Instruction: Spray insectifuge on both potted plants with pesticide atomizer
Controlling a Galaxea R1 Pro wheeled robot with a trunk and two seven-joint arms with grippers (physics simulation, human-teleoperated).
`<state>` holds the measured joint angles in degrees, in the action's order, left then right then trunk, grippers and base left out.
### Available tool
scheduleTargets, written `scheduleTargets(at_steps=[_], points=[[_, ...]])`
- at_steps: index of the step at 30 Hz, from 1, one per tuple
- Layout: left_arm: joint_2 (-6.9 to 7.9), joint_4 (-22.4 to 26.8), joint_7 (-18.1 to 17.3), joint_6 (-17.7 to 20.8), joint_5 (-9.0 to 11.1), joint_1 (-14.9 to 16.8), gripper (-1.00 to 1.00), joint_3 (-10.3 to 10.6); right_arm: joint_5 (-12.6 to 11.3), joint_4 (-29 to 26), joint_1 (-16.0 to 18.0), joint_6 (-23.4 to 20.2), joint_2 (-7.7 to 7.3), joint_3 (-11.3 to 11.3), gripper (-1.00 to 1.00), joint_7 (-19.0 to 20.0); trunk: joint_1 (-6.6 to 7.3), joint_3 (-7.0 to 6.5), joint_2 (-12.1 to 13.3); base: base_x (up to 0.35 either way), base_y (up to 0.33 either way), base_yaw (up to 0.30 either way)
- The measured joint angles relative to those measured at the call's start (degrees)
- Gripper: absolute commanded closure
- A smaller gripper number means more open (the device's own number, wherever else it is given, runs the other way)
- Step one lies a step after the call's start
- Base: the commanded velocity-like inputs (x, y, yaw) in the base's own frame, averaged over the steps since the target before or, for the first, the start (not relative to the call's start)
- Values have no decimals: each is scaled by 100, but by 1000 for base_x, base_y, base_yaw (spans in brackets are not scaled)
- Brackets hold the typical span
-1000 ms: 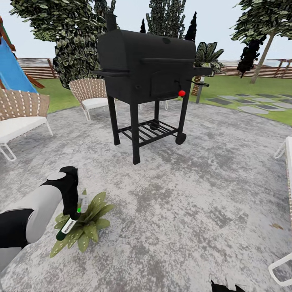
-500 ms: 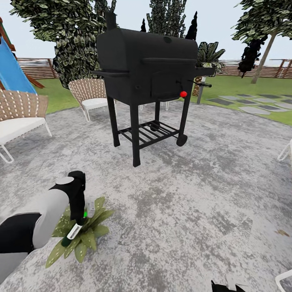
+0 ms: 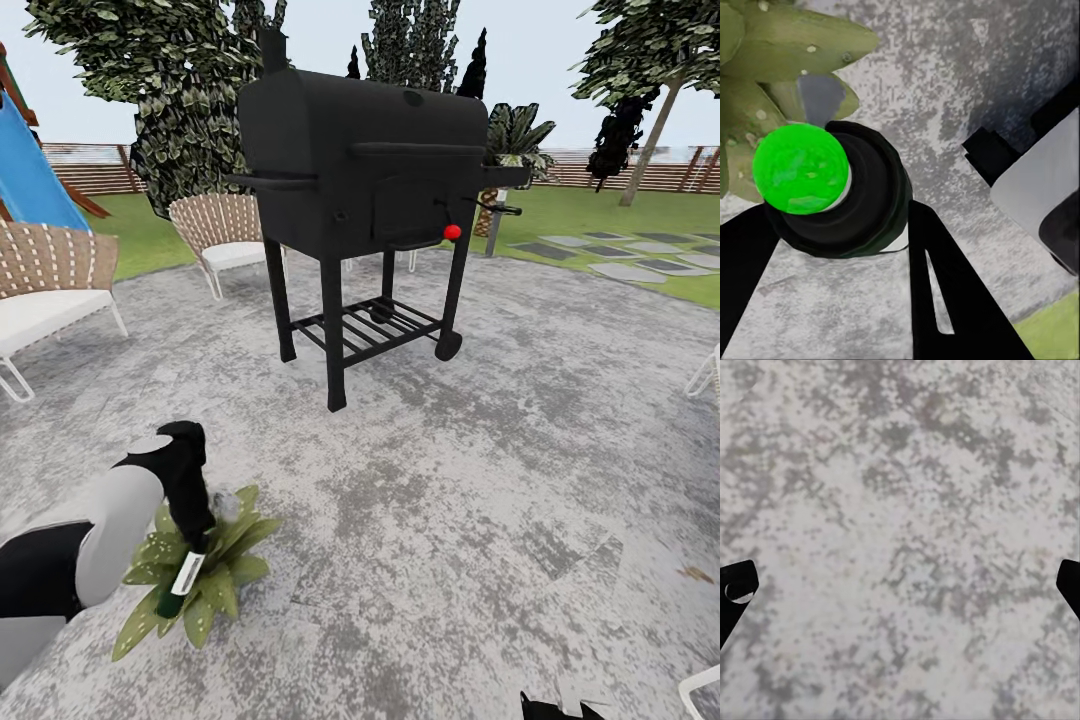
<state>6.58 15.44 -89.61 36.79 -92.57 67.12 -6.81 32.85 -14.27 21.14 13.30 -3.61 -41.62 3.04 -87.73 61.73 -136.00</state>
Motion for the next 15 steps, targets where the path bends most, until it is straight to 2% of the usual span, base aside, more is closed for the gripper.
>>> scheduleTargets(at_steps=[2, 4, 7, 12, 13, 15], points=[[8, -10, 2, 297, -6, 17, 100, -292, 0, 0, 0, 0, 0, 0, -100, 1, 0, 0, 0, 0, 0, 0], [6, -23, 2, 456, -34, 23, 100, -424, 0, 0, 0, 0, 0, 0, -100, 1, 0, 0, 0, 0, 0, 0], [6, -53, 3, 581, -67, 63, 100, -442, 1, 0, 0, 0, 0, -2, -100, 5, 0, 0, 0, 0, 0, 0], [5, -484, 7, 1182, -243, 275, 100, -449, 1, 0, 0, 0, 0, 0, -100, 5, 0, 0, 0, 0, 0, 0], [1, -535, 7, 1266, -298, 331, 100, -444, 1, 0, 0, 0, 0, 0, -100, 5, 0, 0, 0, 0, 0, 0], [-18, -607, 8, 1387, -616, 529, 100, -417, 1, 0, 2, 0, 0, 0, -100, 6, 0, -1, 0, 0, 0, 0]])
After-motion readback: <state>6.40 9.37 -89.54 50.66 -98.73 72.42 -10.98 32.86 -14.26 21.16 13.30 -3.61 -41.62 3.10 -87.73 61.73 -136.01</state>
